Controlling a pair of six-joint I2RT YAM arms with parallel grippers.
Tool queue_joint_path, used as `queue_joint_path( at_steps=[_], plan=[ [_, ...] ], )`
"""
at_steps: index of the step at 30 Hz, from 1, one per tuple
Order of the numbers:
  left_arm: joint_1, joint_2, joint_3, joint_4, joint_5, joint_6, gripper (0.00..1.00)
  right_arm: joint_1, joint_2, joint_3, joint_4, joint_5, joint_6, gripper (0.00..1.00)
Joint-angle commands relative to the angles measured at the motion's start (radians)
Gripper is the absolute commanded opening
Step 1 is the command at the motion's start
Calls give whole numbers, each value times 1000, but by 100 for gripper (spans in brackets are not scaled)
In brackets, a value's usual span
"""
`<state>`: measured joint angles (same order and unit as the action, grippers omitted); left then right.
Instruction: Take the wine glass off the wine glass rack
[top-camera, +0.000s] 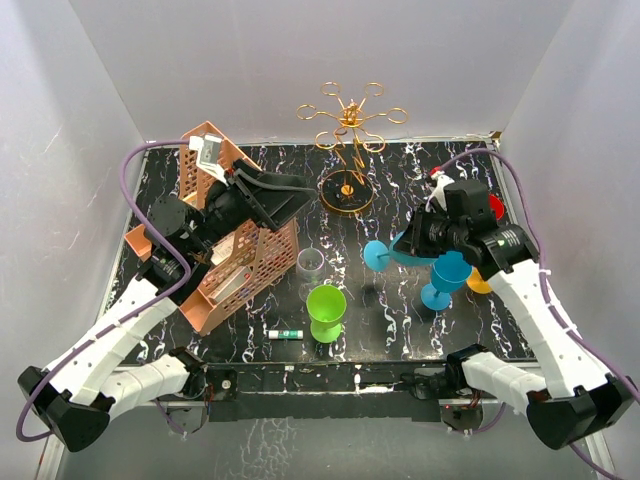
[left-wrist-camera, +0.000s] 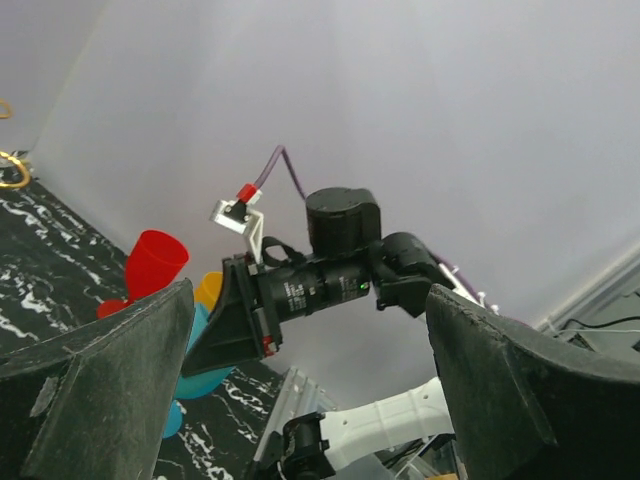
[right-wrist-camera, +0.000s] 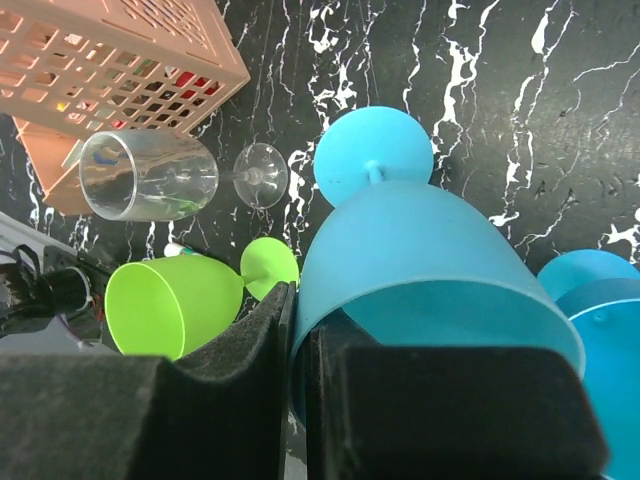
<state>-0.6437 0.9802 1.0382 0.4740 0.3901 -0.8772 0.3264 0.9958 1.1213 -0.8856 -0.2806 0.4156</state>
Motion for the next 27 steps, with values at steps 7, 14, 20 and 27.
queue_joint_path(
  at_steps=[7, 14, 20, 27],
  plan=[
    [4, 7, 36, -54, -19, 60, 97, 5, 159, 217, -174, 79, -194, 9],
    [4, 0, 33, -75, -25, 70, 97, 24, 258, 264, -214, 145, -235, 11],
    [3, 1, 32, -75, -26, 70, 97, 97, 312, 246, -183, 171, -212, 12],
    [4, 2, 36, -91, -26, 77, 97, 214, 366, 229, -205, 327, -176, 13]
  ],
)
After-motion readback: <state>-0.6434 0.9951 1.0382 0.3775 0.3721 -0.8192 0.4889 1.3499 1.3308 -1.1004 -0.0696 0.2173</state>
